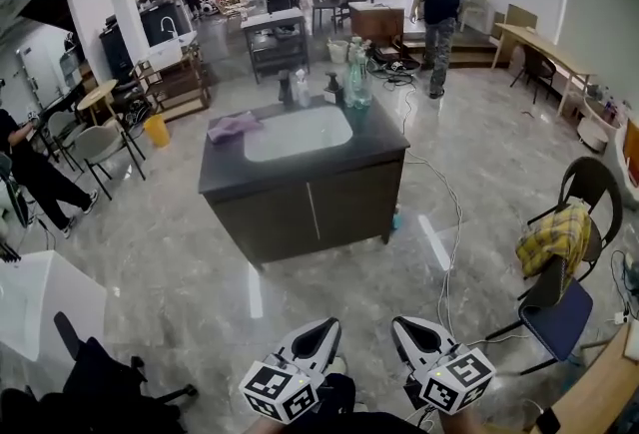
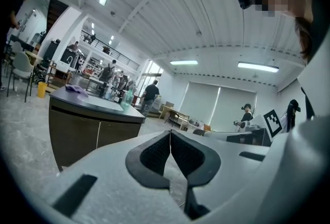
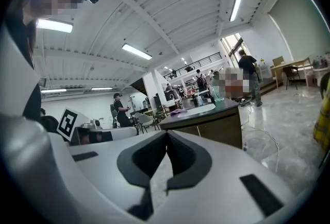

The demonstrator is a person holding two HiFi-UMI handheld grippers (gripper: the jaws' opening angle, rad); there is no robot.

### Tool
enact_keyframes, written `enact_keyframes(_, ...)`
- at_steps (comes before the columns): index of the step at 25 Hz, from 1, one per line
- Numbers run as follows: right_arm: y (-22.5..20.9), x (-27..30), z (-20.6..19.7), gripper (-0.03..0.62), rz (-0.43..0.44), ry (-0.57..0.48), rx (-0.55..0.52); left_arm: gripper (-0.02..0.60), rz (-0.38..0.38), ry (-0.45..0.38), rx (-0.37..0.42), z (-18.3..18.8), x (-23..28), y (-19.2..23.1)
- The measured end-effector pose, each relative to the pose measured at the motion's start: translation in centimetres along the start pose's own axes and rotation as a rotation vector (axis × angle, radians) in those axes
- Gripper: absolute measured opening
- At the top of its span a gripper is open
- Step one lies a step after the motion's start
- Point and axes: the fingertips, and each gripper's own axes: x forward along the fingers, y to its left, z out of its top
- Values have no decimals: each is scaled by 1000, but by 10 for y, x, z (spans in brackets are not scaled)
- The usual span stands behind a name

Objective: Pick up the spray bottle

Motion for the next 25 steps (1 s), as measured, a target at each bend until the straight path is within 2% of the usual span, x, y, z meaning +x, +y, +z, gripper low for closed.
enact_keyframes(11, -22, 64, 18, 6, 24, 23, 5, 6, 28, -11, -36, 22, 36, 55)
enact_keyframes(25, -43, 144, 51, 6, -14, 21, -5, 6, -10, -14, -38, 64, 78, 123)
